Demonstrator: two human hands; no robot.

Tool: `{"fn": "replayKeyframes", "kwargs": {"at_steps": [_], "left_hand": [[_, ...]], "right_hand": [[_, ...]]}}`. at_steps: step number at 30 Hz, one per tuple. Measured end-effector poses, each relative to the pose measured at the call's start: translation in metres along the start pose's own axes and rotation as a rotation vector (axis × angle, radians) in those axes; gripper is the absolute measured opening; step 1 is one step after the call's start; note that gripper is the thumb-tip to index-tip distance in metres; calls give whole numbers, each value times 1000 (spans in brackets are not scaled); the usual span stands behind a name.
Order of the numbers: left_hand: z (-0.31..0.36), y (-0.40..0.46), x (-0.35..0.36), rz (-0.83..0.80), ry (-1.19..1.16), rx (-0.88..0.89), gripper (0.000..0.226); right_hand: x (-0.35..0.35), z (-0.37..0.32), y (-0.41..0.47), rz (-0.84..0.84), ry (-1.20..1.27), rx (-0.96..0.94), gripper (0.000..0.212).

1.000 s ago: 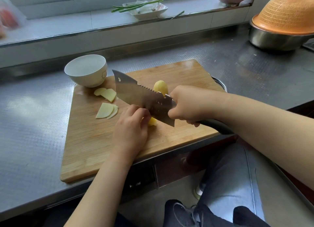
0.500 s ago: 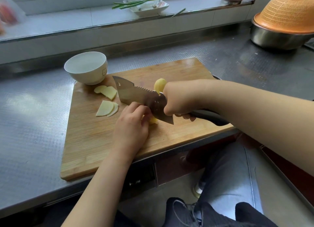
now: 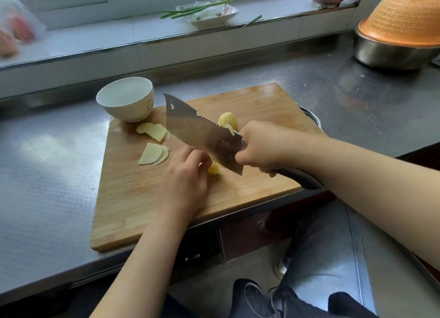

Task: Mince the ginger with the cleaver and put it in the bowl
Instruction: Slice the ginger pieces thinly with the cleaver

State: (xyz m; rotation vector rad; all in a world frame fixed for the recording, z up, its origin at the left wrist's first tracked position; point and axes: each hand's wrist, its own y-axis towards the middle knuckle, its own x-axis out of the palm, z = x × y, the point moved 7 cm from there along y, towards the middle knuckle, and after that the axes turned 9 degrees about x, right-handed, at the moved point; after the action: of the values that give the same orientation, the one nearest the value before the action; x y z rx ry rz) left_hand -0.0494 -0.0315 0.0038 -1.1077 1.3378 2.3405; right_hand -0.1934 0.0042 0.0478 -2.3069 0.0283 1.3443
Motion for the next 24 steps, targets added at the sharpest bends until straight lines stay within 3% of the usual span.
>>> {"fn": "replayKeyframes", "kwargs": {"at_steps": [7,11,14,18,20,22,24], "left_hand": [[10,-6,-42,421,-25,96,8],[18,4,-58,408,68,134,13],[33,34,-73,222,128,234,12],[32,63,-69,-352,24,160,12],[27,63,-61,-565,-7,95,14],[27,61,-55,-633,-22,62,19],[33,63,-53,-596,-50,55,25]], "right_hand": [[-8,3,-18,198,-150,-37,20],[2,13,-25,272,-68,-57,26],[9,13,-28,286,-15,-80,28],[17,9,-32,289,3,-97,31],[20,8,-33,294,1,-96,31],[22,7,-34,297,-7,-98,32],[25,6,-34,295,-14,-98,33]]}}
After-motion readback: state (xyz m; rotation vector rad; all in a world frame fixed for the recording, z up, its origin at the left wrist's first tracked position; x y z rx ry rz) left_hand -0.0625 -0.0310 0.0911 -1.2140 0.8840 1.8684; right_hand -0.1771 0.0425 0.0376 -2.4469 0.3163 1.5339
